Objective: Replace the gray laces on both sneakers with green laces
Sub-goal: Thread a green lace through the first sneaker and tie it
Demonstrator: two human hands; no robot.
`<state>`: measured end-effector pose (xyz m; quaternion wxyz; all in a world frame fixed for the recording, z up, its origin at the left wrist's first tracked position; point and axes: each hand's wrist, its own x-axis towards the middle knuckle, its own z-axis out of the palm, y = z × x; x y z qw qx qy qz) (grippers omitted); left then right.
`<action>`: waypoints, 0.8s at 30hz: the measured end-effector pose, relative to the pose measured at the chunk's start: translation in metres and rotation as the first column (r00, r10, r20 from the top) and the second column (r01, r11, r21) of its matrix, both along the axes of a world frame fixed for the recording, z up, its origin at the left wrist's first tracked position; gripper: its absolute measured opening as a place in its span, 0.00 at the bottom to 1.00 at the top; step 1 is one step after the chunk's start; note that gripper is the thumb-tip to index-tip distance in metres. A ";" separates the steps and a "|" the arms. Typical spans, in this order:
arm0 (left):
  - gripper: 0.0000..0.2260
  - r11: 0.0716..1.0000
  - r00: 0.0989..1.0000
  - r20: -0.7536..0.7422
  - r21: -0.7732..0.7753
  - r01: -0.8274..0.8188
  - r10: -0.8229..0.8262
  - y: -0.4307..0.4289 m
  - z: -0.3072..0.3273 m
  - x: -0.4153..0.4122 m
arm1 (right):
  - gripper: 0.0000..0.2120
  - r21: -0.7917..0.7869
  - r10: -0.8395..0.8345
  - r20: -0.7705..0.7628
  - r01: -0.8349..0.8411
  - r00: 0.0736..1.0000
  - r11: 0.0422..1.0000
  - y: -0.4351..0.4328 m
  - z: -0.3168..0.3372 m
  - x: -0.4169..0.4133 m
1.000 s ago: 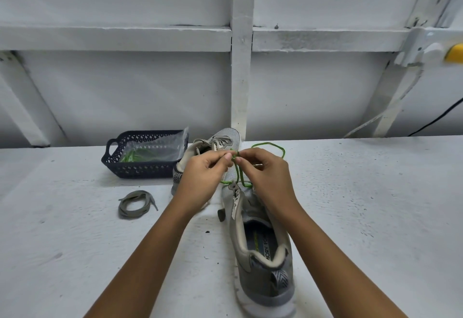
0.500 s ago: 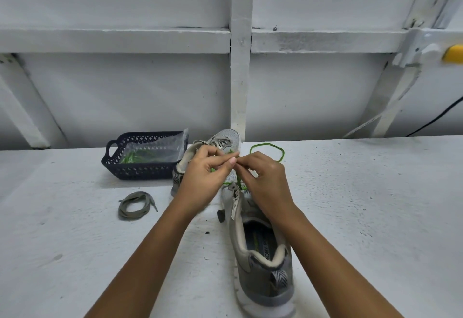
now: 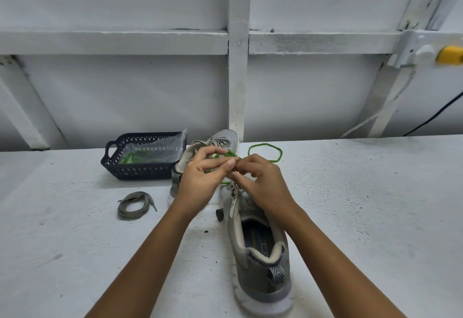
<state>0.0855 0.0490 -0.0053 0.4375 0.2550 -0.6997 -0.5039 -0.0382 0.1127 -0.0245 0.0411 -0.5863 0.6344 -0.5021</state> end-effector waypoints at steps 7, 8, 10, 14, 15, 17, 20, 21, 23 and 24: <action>0.14 0.998 0.994 0.099 0.027 -0.050 0.047 0.014 -0.006 -0.001 | 0.04 0.053 0.063 0.334 -0.085 0.940 0.995 0.006 0.004 0.001; 0.18 0.997 0.984 0.158 0.014 -0.080 0.077 0.019 -0.012 -0.002 | 0.03 0.061 0.060 0.377 -0.089 0.924 0.994 0.007 0.005 -0.001; 0.25 0.993 0.955 0.273 -0.005 -0.118 0.115 0.033 -0.025 -0.004 | 0.03 0.065 0.050 0.435 -0.087 0.899 0.994 0.007 0.008 -0.003; 0.42 0.993 0.939 0.344 0.116 -0.037 -0.006 0.055 -0.049 -0.010 | 0.07 0.059 0.043 0.432 -0.076 0.901 0.995 0.005 0.014 -0.007; 0.45 0.990 0.939 0.345 0.136 -0.048 -0.001 0.055 -0.054 -0.011 | 0.08 0.054 0.049 0.439 -0.081 0.897 0.995 0.004 0.014 -0.007; 0.42 0.986 0.915 0.401 0.133 -0.097 0.036 0.050 -0.058 -0.014 | 0.10 0.041 0.068 0.469 -0.099 0.881 0.994 0.002 0.018 -0.005; 0.34 0.990 0.854 0.518 0.084 -0.117 0.057 0.045 -0.057 -0.015 | 0.12 0.023 0.090 0.530 -0.120 0.843 0.992 0.005 0.033 0.001; 0.32 0.991 0.838 0.543 0.075 -0.109 0.051 0.045 -0.057 -0.015 | 0.13 0.007 0.103 0.564 -0.129 0.819 0.992 0.007 0.041 0.002; 0.32 0.993 0.821 0.570 0.071 -0.090 0.034 0.045 -0.055 -0.015 | 0.13 -0.051 0.156 0.622 -0.158 0.767 0.986 0.012 0.062 0.003; 0.32 0.994 0.819 0.574 0.072 -0.077 0.022 0.047 -0.052 -0.015 | 0.11 -0.084 0.190 0.632 -0.177 0.751 0.981 0.014 0.074 0.003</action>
